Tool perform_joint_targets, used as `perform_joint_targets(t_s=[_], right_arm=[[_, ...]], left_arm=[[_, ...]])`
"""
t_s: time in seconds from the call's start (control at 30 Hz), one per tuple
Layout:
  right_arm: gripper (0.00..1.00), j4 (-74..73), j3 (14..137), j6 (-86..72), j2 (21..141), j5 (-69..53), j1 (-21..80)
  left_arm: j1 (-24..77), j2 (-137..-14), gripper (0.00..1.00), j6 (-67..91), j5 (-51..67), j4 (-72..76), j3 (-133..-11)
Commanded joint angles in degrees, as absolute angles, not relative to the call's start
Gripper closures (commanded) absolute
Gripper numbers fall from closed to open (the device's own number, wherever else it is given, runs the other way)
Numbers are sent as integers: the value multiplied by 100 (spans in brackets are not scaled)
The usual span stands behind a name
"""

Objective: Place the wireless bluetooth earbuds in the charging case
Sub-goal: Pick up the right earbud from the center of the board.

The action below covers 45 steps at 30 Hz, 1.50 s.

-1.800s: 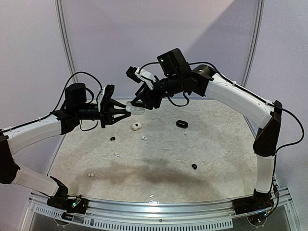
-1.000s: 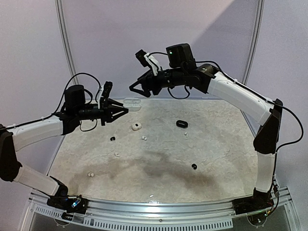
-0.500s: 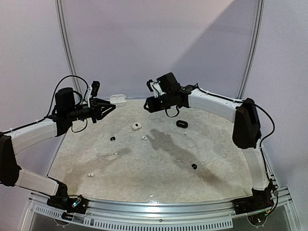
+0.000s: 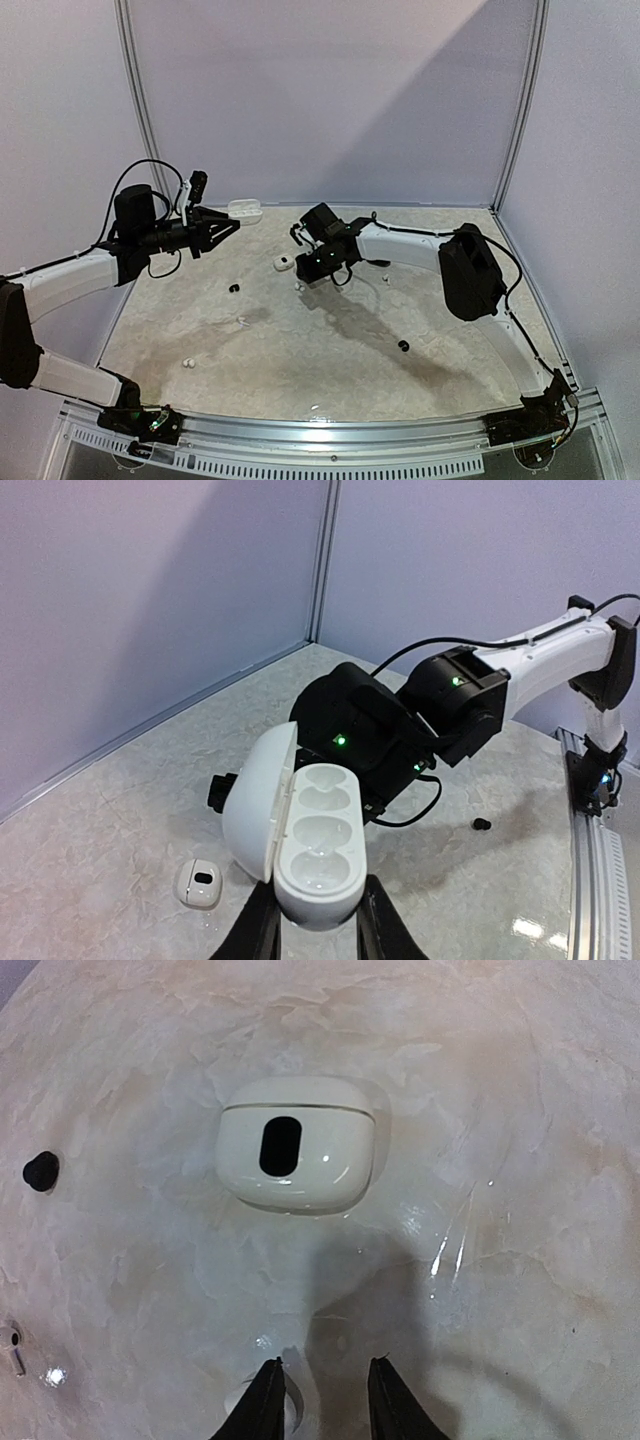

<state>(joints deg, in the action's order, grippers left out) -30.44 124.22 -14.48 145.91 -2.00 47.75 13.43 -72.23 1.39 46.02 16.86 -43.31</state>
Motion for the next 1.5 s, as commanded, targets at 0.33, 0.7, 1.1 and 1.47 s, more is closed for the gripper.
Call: perform_joint_targets(t_s=[0.33, 0.7, 1.1, 1.47], right_arm=[[74, -3144, 12112, -1023, 14558, -483, 4956], [75, -3154, 11748, -872, 14332, -723, 5085], [76, -3060, 11451, -768, 14114, -930, 5147], [81, -3121, 11554, -691, 14303, -1186, 5198]], left_arm=[[1295, -7130, 100, 84, 4648, 1711, -4263], [1301, -7084, 100, 11, 4650, 1649, -4246], [1301, -7110, 100, -157, 4638, 1619, -4245], [1301, -7100, 100, -289, 4623, 1538, -4262]])
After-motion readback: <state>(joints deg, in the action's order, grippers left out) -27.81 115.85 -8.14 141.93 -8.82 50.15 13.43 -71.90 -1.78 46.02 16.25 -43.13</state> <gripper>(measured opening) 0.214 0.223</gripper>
